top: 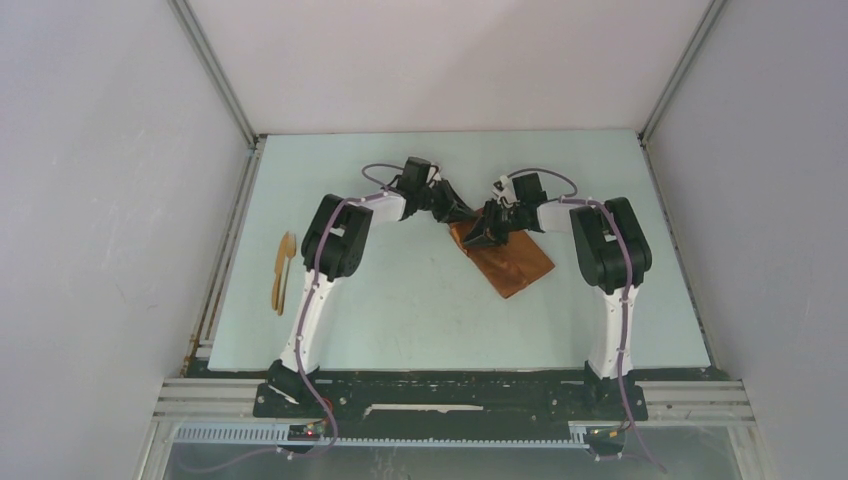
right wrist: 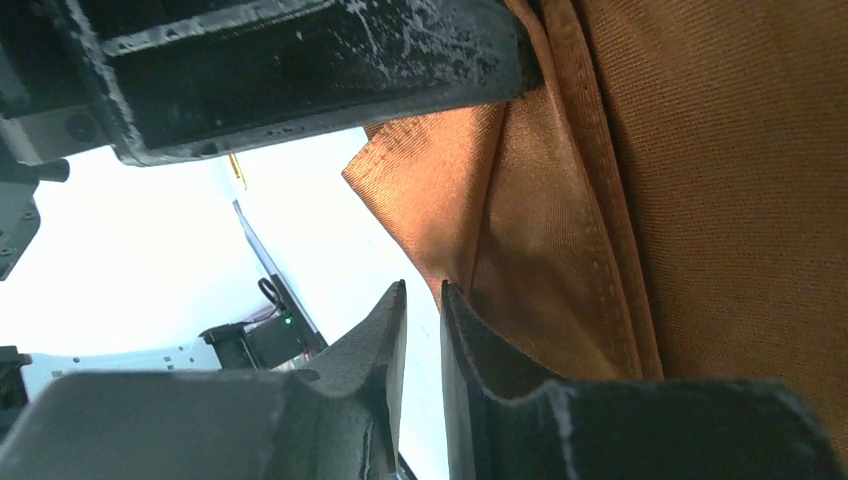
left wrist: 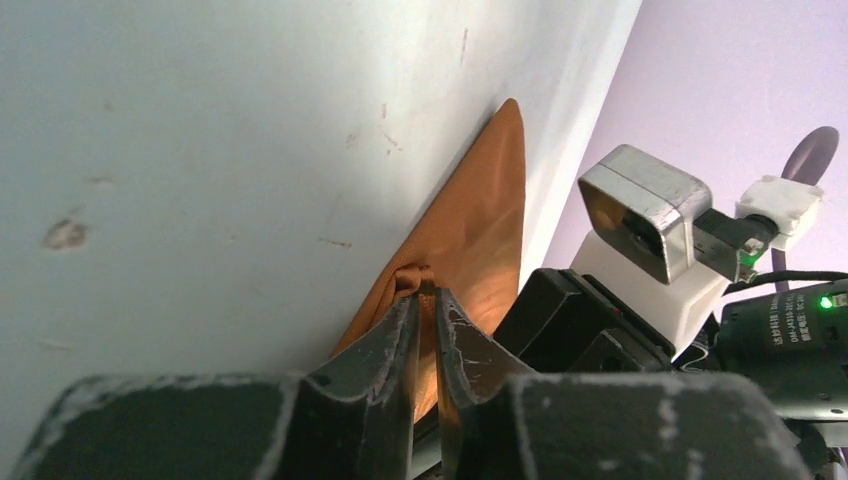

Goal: Fold the napkin into a case and place the utensils inside
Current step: Smooth out the 2/3-rectangle-folded napkin at the center of the board.

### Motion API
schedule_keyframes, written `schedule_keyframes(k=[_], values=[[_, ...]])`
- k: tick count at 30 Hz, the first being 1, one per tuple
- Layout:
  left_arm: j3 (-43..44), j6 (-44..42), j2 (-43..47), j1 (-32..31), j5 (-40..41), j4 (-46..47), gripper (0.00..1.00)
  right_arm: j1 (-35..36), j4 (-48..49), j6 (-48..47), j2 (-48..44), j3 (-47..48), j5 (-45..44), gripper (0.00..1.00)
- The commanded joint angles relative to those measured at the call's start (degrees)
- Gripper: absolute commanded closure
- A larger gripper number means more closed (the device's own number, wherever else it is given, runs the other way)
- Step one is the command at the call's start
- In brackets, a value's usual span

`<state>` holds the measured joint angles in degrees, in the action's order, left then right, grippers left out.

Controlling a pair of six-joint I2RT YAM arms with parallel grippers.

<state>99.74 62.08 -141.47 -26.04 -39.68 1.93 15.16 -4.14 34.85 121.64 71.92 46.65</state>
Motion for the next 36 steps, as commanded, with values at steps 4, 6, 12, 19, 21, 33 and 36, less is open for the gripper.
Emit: schedule_keyframes(k=[4, 6, 12, 19, 21, 33, 36], values=[[2.7, -2.0, 1.1, 0.0, 0.5, -1.6, 0.70, 0.0, -6.9, -4.8, -6.6, 1.4, -2.8, 0.70], [2.7, -2.7, 3.3, 0.0, 0.1, -3.5, 0.63, -0.5, -11.4, -7.5, -11.7, 1.6, -4.9, 0.64], [1.2, -5.6, 13.2, -0.1, -1.0, -5.6, 0.49, -3.5, -26.7, -15.8, -21.2, -0.1, -18.7, 0.47], [-8.9, -11.2, 26.0, -0.3, 1.7, -9.2, 0.47, -8.3, -27.4, -17.2, -26.2, -7.9, -22.6, 0.45], [-12.9, -11.8, 27.9, -0.9, 2.1, -9.1, 0.48, -8.9, -27.1, -17.2, -26.3, -9.0, -22.9, 0.45], [-26.1, -13.4, 34.4, -14.1, 2.8, -5.8, 0.48, -11.2, -25.4, -17.1, -26.8, -14.0, -22.6, 0.48], [-26.5, -13.8, 32.9, -18.6, 3.9, -4.3, 0.48, -13.3, -25.2, -17.1, -29.1, -14.1, -21.8, 0.45]])
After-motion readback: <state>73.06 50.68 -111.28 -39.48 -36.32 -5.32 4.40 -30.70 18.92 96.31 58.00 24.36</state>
